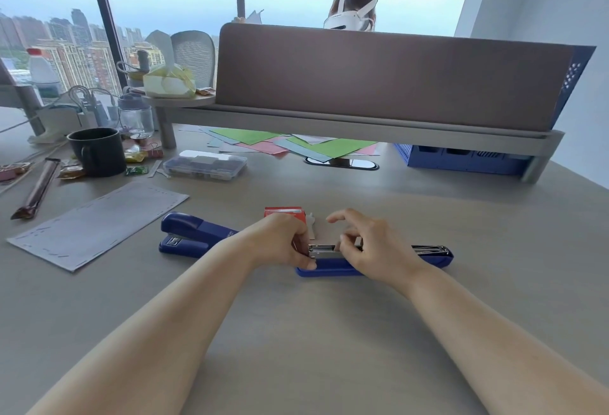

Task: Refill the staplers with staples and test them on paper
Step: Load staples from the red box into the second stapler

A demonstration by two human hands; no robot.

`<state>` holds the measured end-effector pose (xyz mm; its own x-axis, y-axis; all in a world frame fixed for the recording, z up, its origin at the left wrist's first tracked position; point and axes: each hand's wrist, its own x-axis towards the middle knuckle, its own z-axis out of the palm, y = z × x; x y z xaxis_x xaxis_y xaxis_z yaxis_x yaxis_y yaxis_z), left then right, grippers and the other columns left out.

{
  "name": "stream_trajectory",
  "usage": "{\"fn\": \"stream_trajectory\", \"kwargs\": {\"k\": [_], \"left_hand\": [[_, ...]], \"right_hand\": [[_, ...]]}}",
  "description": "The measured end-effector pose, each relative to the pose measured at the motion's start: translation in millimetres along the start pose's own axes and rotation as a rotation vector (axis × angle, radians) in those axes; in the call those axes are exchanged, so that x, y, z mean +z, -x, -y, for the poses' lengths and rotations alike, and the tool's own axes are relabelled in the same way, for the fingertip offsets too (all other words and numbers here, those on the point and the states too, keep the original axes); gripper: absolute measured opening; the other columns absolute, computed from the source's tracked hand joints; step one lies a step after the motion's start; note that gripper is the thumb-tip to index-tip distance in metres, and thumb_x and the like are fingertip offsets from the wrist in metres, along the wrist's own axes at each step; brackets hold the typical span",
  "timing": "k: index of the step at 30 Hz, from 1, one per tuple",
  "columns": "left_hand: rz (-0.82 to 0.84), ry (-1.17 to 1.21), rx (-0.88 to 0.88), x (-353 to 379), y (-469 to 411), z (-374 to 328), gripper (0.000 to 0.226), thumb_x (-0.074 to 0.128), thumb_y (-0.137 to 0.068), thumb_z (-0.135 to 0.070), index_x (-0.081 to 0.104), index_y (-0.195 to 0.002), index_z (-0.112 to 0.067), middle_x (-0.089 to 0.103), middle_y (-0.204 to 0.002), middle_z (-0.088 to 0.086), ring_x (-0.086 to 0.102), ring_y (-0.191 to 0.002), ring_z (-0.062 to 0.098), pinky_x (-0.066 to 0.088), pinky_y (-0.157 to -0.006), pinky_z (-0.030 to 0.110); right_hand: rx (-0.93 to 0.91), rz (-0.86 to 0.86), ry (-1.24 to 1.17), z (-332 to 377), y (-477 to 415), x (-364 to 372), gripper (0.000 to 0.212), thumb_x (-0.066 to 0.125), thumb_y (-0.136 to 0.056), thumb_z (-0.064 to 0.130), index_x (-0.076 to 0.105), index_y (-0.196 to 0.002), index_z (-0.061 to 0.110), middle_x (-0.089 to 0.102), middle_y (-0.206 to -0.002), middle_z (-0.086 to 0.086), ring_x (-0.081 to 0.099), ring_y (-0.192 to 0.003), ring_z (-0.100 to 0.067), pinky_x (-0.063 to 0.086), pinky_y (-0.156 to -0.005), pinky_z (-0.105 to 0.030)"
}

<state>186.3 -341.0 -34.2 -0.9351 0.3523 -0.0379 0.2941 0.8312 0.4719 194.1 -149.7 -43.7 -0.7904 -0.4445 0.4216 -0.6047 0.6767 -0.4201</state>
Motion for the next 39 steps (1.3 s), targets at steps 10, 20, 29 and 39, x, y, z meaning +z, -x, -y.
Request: {"fn": "stream_trajectory", "kwargs": {"k": [10,20,29,39], "left_hand": [[0.0,-0.003,-0.018,-1,2,-4,0.02,0.078,-0.07,-0.029,0.061,-0.076,-0.02,0.05,-0.066,-0.011,0.045,-0.06,0.006,0.033,-0.054,0.018],[0.022,-0.044,0.031,0,5,-11,0.017,0.072,-0.077,-0.021,0.057,-0.085,-0.018,0.047,-0.075,-0.014,0.052,-0.074,0.011,0.029,-0.048,0.008],[-0.068,-0.025,0.025,6,0,-8,0.02,0.075,-0.075,-0.022,0.055,-0.074,-0.026,0.048,-0.067,-0.015,0.043,-0.061,0.0,0.029,-0.052,0.012],[-0.095,-0.029,-0.003,7,-1,-6,0.021,0.077,-0.072,-0.024,0.056,-0.072,-0.025,0.048,-0.066,-0.016,0.043,-0.061,-0.001,0.027,-0.05,0.011]], "right_hand": [[0.047,0.054,-0.033,-6,-4,-17,0.022,0.047,-0.089,0.012,0.055,-0.107,0.021,0.068,-0.079,0.0,0.05,-0.055,-0.003,0.044,-0.064,-0.028],[0.339,0.132,0.165,-76,39,-42,0.023,0.073,-0.07,0.031,0.063,-0.09,0.027,0.064,-0.092,0.003,0.058,-0.091,-0.021,0.047,-0.083,-0.039],[0.466,-0.069,-0.324,-78,58,-60,0.028,0.078,-0.069,0.009,0.058,-0.088,0.015,0.058,-0.075,0.008,0.053,-0.067,-0.007,0.04,-0.054,-0.002],[0.301,-0.259,-0.628,-46,25,-51,0.011,0.06,-0.085,0.008,0.049,-0.086,0.011,0.064,-0.082,-0.012,0.061,-0.071,-0.007,0.05,-0.072,-0.02]]}}
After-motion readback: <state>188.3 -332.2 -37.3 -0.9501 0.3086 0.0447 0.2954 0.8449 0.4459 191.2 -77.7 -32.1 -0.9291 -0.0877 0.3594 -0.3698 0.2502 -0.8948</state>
